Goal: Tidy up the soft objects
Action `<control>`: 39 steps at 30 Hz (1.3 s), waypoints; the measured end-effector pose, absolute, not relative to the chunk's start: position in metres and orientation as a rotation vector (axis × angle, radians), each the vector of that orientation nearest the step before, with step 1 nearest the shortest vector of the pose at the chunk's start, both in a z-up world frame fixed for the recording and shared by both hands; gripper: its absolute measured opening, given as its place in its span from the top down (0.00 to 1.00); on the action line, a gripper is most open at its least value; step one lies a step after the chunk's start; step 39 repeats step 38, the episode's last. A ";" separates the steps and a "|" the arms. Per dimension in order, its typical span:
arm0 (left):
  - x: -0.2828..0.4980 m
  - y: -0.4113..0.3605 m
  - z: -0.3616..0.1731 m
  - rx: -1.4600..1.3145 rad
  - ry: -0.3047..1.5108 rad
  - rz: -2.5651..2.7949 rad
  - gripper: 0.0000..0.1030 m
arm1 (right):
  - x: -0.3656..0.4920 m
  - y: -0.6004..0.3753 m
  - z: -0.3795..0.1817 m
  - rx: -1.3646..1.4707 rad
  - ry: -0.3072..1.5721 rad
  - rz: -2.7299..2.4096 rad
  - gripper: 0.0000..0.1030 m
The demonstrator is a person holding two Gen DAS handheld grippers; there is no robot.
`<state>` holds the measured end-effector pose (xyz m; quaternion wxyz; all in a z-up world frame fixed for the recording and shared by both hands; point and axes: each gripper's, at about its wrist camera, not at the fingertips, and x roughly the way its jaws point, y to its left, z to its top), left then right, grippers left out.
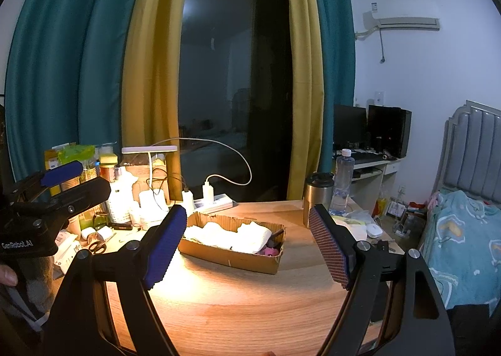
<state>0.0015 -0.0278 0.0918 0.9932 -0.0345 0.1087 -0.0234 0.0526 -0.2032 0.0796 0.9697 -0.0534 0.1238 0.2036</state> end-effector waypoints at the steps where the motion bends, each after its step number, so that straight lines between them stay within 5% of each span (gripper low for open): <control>1: 0.001 -0.028 0.092 -0.069 0.218 -0.047 0.03 | 0.052 -0.203 0.080 -0.108 0.249 0.412 0.19; 39: 0.009 -0.036 0.083 -0.042 0.229 -0.056 0.03 | 0.061 -0.209 0.064 -0.106 0.284 0.405 0.19</control>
